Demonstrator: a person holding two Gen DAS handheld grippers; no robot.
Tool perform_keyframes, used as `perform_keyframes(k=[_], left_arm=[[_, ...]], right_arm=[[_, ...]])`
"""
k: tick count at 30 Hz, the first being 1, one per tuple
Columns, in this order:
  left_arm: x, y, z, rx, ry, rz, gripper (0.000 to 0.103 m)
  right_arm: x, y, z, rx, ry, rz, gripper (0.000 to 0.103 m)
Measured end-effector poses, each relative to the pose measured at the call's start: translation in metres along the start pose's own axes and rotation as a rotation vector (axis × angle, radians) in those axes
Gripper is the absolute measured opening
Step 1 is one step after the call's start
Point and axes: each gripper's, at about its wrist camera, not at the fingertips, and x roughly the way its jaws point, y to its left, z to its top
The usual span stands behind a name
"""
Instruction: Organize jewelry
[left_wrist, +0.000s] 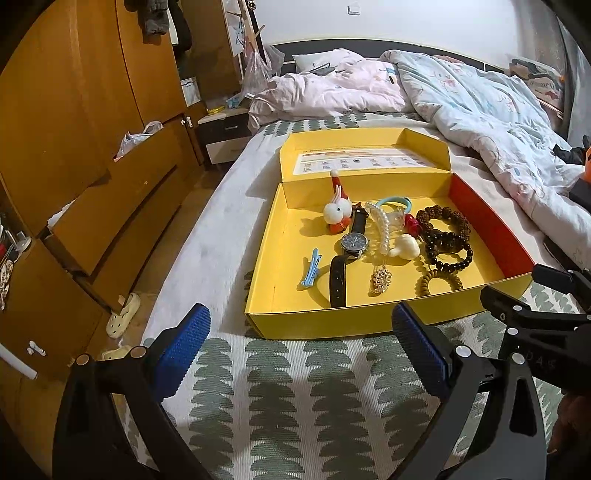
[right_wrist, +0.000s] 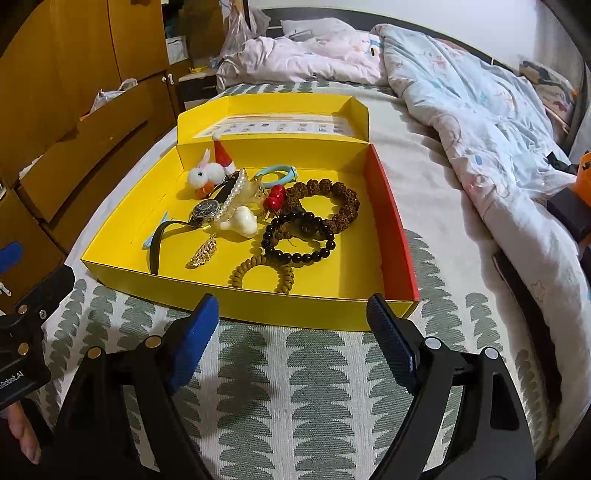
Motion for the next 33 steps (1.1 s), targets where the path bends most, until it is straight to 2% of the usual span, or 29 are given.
perform_keyframes(k=[33], left_arm=[[0.0000,-0.0031,-0.0017,-0.005,0.014,-0.004,0.097]], right_arm=[[0.0050,0.0037,-0.0036,0.004,0.011,-0.008,0.089]])
